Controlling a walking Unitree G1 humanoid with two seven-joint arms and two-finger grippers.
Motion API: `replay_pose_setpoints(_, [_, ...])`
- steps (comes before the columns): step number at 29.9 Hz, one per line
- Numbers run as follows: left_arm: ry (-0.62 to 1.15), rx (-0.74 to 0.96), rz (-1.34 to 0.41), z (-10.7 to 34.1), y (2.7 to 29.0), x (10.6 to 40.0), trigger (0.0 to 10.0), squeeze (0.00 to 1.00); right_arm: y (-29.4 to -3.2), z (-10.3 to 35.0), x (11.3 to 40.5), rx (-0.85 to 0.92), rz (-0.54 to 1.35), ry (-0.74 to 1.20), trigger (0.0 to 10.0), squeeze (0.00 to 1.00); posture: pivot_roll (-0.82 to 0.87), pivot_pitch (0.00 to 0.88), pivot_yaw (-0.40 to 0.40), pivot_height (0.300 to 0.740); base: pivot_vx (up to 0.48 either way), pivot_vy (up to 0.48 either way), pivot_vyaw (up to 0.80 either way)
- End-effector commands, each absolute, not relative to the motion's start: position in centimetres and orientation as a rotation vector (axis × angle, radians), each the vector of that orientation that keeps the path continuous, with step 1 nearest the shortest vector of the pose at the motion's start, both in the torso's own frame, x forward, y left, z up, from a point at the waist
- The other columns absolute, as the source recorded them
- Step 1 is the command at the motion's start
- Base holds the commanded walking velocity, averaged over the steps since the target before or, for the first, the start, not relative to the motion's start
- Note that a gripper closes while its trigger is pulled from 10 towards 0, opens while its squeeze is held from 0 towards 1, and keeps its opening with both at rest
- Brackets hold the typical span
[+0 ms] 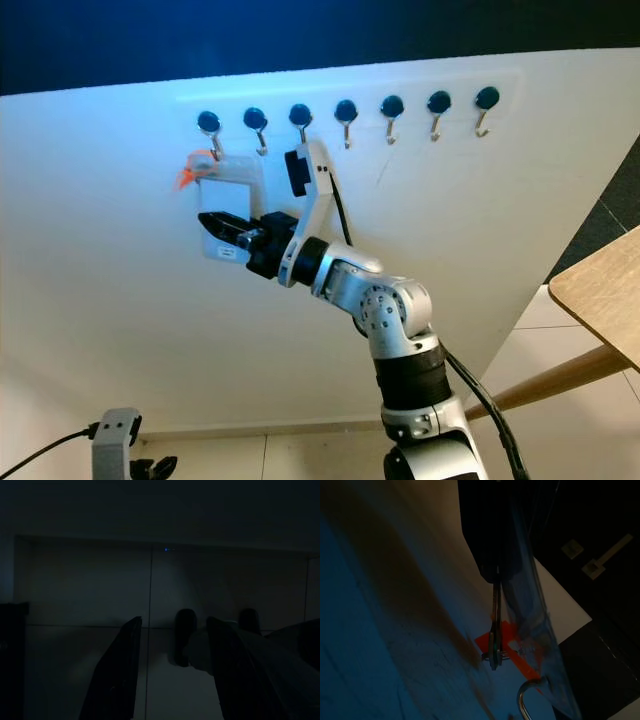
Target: Hang keys on a hook
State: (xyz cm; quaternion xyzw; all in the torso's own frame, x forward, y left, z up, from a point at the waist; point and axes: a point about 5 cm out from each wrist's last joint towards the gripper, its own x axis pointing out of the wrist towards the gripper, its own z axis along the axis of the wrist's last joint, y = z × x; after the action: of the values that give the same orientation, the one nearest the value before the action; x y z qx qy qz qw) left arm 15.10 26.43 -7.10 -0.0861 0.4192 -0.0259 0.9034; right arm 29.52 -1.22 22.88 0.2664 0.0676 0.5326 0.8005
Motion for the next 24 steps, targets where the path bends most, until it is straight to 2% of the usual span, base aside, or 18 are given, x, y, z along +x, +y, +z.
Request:
replay_pose_setpoints(1, [0.882,-0.190,-0.060,-7.5,25.9,14.7,10.0,0.00,-1.7,21.5,29.6,0.583,1.102,0.208,0.0,0.00,-0.09,0.075,0.081,0.740,0.000,0.000,0.00])
replay_pose_setpoints(7, [0.882,-0.189,-0.065,-7.5,25.8,14.7,10.0,0.00,-1.9,21.5,29.6,0.570,1.100,0.206,0.0,0.00,-0.09,0.075,0.081,0.740,0.000,0.000,0.00])
replay_pose_setpoints(8, [0.881,-0.189,-0.065,-7.5,25.8,14.8,10.0,0.00,-2.0,21.3,29.6,0.560,1.086,0.209,8.3,0.00,-0.09,0.075,0.081,0.740,0.000,0.000,0.00])
replay_pose_setpoints(9, [0.881,-0.188,-0.065,-7.5,25.8,14.8,10.0,0.00,-2.1,21.2,29.7,0.557,1.078,0.211,8.3,0.00,-0.09,0.075,0.081,0.740,0.000,0.000,0.00])
replay_pose_setpoints(10, [0.881,-0.189,-0.065,-7.5,25.8,14.8,10.0,0.00,-2.2,21.2,29.7,0.554,1.075,0.211,10.0,0.00,-0.09,0.075,0.081,0.740,0.000,0.000,0.00])
replay_pose_setpoints(12, [0.881,-0.188,-0.065,-7.5,25.8,14.8,10.0,0.00,-2.2,21.1,29.7,0.552,1.077,0.211,10.0,0.00,-0.09,0.075,0.081,0.740,0.000,0.000,0.00])
replay_pose_setpoints(13, [0.881,-0.188,-0.066,-7.5,25.8,14.8,10.0,0.00,-2.4,21.1,29.6,0.546,1.083,0.206,10.0,0.86,-0.09,0.075,0.081,0.740,0.000,0.000,0.00])
replay_pose_setpoints(14, [0.881,-0.188,-0.066,-7.5,25.8,14.8,10.0,0.00,-2.4,21.1,29.6,0.546,1.083,0.206,10.0,0.86,-0.09,0.075,0.081,0.740,0.000,0.000,0.00])
replay_pose_setpoints(15, [0.881,-0.188,-0.066,-7.5,25.8,14.8,10.0,0.00,-2.5,21.0,29.6,0.541,1.082,0.206,10.0,1.00,-0.09,0.075,0.081,0.740,0.000,0.000,0.00])
replay_pose_setpoints(24, [0.888,-0.187,-0.070,-7.5,25.7,14.7,10.0,0.00,-3.4,19.9,29.2,0.515,1.081,0.234,10.0,1.00,-0.09,0.070,0.078,0.740,0.000,0.000,0.00])
